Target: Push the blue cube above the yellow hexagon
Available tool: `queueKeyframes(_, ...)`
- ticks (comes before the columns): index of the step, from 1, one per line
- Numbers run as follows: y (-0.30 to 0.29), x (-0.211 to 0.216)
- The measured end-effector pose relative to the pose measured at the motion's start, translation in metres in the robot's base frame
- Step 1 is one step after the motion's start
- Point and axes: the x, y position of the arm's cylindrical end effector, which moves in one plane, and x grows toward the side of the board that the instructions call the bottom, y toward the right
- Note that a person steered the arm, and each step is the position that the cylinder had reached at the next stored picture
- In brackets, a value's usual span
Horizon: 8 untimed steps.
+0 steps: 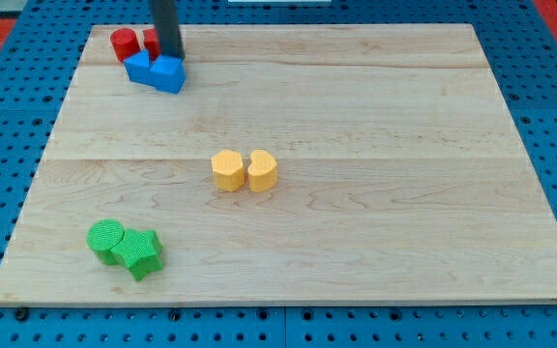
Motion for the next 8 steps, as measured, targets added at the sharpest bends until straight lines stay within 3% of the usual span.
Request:
queueKeyframes(1,0.013,0.069)
queueKeyframes(3,-0.074,0.054)
queueKeyframes(4,-0.126,0.074)
queueKeyframes(5,-0.074,0.152)
queueKeyframes(6,0.006,0.161)
queueKeyframes(8,-0.086,0.128)
